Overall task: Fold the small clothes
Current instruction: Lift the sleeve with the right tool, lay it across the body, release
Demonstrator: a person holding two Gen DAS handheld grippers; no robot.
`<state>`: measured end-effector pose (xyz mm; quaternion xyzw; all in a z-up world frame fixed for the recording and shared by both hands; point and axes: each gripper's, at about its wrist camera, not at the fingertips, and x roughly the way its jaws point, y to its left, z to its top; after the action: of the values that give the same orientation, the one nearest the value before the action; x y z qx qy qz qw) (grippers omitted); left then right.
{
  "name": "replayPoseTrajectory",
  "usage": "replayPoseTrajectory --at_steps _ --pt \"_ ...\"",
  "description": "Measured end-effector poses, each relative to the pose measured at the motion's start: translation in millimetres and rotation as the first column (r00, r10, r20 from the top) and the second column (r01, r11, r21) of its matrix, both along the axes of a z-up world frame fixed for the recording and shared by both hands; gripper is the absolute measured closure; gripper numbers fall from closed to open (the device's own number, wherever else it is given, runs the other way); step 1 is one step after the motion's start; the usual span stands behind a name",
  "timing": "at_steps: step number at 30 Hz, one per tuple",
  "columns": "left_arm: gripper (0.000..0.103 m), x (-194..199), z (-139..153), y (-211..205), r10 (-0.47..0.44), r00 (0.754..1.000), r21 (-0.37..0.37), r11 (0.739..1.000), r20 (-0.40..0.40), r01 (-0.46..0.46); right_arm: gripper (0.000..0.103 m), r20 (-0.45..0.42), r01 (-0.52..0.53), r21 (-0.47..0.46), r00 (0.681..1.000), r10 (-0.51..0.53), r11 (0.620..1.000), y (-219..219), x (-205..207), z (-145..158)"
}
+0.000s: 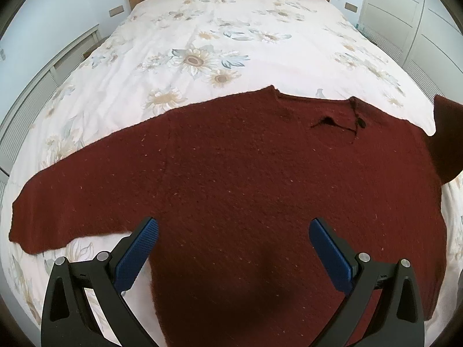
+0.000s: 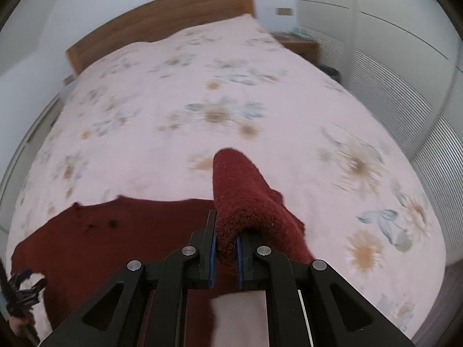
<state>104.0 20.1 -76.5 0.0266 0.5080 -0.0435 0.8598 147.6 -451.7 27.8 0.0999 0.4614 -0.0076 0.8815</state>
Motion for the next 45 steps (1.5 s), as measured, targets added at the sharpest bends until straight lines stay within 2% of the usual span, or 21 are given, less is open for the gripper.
replayPoseTrajectory --at_steps 9,14,18,24,28,32,34,35,37,38,39,41,45 --pt "0.001 0.5 5.2 13.3 0.026 1.0 -0.045 0.999 0.006 -0.025 0.093 0.011 -0.18 0.047 0.984 0.18 0.982 108.8 20.6 9.1" --pt "0.001 2.2 5.5 12.9 0.006 1.0 -0.031 1.0 0.003 -0.006 0.093 -0.003 -0.254 0.057 0.967 0.255 0.965 161.2 24.3 4.4" --pt "0.001 3.0 2.9 15.0 0.007 1.0 -0.023 1.0 -0.009 -0.007 0.093 -0.062 -0.305 0.066 0.949 0.309 0.95 197.9 25.6 -21.7" --pt "0.001 3.3 -1.3 16.9 0.008 1.0 -0.013 1.0 -0.022 -0.009 0.092 -0.224 -0.346 0.089 0.907 0.357 0.934 230.3 21.6 -95.5" --pt "0.001 3.8 -3.1 16.3 0.007 1.0 -0.007 1.0 -0.029 -0.007 0.092 -0.295 -0.354 0.09 0.883 0.364 0.931 234.2 15.2 -128.4" --pt "0.001 3.4 -3.9 14.2 0.0 0.999 -0.005 1.0 -0.035 0.0 0.088 -0.329 -0.338 0.101 0.876 0.352 0.936 232.9 11.3 -146.6" --pt "0.001 3.6 -4.2 12.6 0.002 0.999 0.002 1.0 -0.038 -0.002 0.084 -0.341 -0.334 0.1 0.873 0.348 0.937 233.3 9.1 -151.2" --pt "0.001 4.0 -4.5 11.4 0.0 0.999 0.007 1.0 -0.041 0.0 0.077 -0.344 -0.334 0.093 0.873 0.345 0.938 233.5 8.3 -152.6" --pt "0.001 4.2 -4.8 9.7 -0.003 0.999 0.01 1.0 -0.047 0.004 0.069 -0.34 -0.334 0.075 0.877 0.339 0.939 234.1 5.1 -152.7" --pt "0.001 4.7 -5.2 8.3 -0.004 0.999 0.013 1.0 -0.05 0.005 0.06 -0.336 -0.332 0.074 0.88 0.337 0.94 233.8 4.8 -152.0" --pt "0.001 5.0 -5.5 7.6 -0.004 0.999 0.014 1.0 -0.052 0.005 0.045 -0.331 -0.327 0.075 0.883 0.333 0.942 232.2 3.3 -150.6" --pt "0.001 6.3 -6.4 6.1 -0.002 0.998 0.017 1.0 -0.058 0.003 0.029 -0.325 -0.322 0.075 0.887 0.328 0.944 229.2 1.3 -147.7" --pt "0.001 8.9 -8.1 3.2 -0.01 0.998 0.024 1.0 -0.069 0.012 0.025 -0.323 -0.317 0.069 0.89 0.322 0.946 218.7 -4.2 -140.1"
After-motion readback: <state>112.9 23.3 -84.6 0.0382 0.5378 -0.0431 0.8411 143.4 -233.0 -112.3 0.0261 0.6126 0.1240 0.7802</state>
